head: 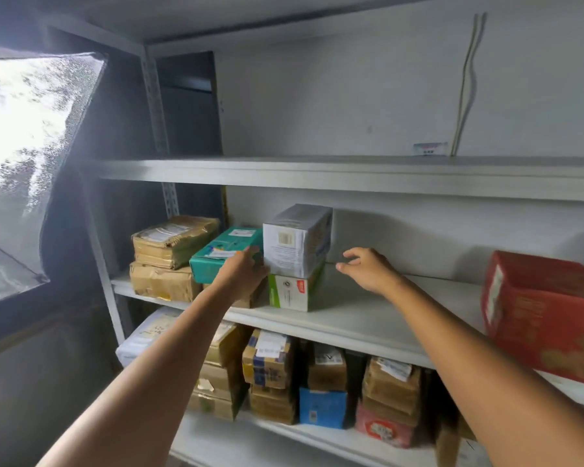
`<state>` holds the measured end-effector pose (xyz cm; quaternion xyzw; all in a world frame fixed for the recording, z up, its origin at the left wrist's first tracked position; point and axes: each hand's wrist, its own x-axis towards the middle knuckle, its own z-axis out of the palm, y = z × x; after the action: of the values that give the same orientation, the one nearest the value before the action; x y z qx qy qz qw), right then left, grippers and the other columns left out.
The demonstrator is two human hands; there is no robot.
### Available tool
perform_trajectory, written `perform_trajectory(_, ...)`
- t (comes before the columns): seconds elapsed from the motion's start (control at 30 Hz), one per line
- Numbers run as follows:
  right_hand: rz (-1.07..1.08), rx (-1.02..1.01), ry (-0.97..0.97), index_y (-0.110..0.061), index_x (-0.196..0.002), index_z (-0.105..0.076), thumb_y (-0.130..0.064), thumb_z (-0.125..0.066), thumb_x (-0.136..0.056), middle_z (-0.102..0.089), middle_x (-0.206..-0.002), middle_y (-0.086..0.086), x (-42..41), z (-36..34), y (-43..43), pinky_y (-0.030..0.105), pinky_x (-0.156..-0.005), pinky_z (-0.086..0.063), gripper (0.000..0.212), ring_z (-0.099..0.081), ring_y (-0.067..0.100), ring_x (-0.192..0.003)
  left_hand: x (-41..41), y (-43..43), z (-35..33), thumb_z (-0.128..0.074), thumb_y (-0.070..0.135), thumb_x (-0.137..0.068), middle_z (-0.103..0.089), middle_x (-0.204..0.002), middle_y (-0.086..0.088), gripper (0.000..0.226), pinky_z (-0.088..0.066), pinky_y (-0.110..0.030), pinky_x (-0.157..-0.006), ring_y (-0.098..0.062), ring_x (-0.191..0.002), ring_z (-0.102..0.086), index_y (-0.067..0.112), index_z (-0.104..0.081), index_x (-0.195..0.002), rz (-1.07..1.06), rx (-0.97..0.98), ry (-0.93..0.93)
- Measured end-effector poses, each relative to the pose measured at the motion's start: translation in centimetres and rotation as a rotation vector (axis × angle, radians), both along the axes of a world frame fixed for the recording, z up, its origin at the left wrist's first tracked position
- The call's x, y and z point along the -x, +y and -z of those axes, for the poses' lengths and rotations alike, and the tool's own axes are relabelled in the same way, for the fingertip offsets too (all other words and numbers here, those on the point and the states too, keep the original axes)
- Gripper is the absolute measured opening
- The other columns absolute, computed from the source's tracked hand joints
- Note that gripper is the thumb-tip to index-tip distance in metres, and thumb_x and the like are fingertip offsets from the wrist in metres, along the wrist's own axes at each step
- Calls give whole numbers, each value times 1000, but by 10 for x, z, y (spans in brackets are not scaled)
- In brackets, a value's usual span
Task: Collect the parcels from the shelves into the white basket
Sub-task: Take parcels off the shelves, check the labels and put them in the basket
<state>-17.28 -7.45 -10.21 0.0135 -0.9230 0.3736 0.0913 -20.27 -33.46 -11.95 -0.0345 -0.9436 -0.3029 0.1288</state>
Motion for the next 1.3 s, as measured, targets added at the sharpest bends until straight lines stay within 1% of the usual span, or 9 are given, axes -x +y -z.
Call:
perform_trajectory(0.13, 35, 231, 44, -15, -132, -55, -43, -61, -90, -61, -129, 7, 47, -2, -37, 42, -98, -49, 51, -58, 24, -115, 43, 1, -2, -56, 36, -94, -45, -143, -8, 57, -38, -20, -64, -28, -119, -51, 29, -32, -144, -5, -194, 27)
perform_trajectory(0.27, 103, 456, 51, -19, -129, -55, -52, -57, -89, -59, -128, 1, 83, 0, -58, 44, -95, -50, 53, -56, 20, -114, 75, 7, 1, -55, 37, -94, -51, -136, -9, 55, -46, -20, -60, -14, -95, -55, 26, -31, -143, 102, -370, 2)
perform_trajectory(0.4, 114, 673, -26, -19, -117, -59, -53, -56, -88, -62, -113, 4, 109, -4, -68, 42, -82, -55, 45, -59, 23, -103, 94, 12, 1, -48, 47, -95, -51, -136, -16, 60, -53, -47, -90, -30, -114, -59, 18, -30, -144, 185, -530, -69)
perform_trajectory(0.57, 54, 805, -110, -21, -101, -64, -46, -58, -88, -69, -89, 8, 128, -1, -76, 42, -73, -55, 29, -65, 27, -80, 100, 17, 3, -46, 48, -95, -44, -144, -15, 65, -50, -48, -96, -32, -123, -52, 18, -25, -149, 193, -609, -92)
perform_trajectory(0.73, 6, 862, -81, -20, -104, -64, -37, -59, -88, -71, -96, 9, 123, 0, -72, 37, -65, -56, 24, -67, 27, -86, 87, 22, 1, -50, 43, -95, -57, -127, -10, 44, -57, -38, -79, -21, -102, -62, 23, -39, -131, 208, -649, -37)
perform_trajectory(0.97, -162, 853, -1, -23, -95, -65, -31, -57, -89, -68, -82, 7, 62, -14, -40, 39, -70, -46, 13, -62, 27, -81, 22, 48, -14, -47, 53, -93, -54, -121, 10, 53, -51, -29, -78, -15, -104, -56, 29, -38, -140, 204, -837, -51)
perform_trajectory(1.07, -276, 836, 4, -25, -103, -67, -25, -55, -92, -68, -93, 9, 20, -9, -16, 38, -72, -47, 16, -60, 26, -84, -19, 64, -13, -43, 55, -94, -63, -107, 7, 33, -51, -34, -71, -14, -96, -62, 39, -50, -121, 213, -944, -95)
perform_trajectory(1.17, -373, 846, -53, -28, -119, -64, -17, -56, -91, -70, -107, 4, -18, 9, 8, 39, -80, -51, 30, -64, 25, -95, -59, 80, -3, -51, 48, -94, -66, -110, 1, 42, -54, -38, -65, -22, -97, -65, 34, -48, -133, 144, -996, -103)
perform_trajectory(1.3, -461, 831, -145, -29, -145, -41, -9, -60, -89, -63, -127, 5, -49, 40, 20, 44, -97, -49, 62, -61, 26, -113, -108, 89, 16, -62, 29, -91, -72, -91, 4, 53, -55, -27, -51, -13, -74, -72, 31, -43, -140, 8, -1008, -61)
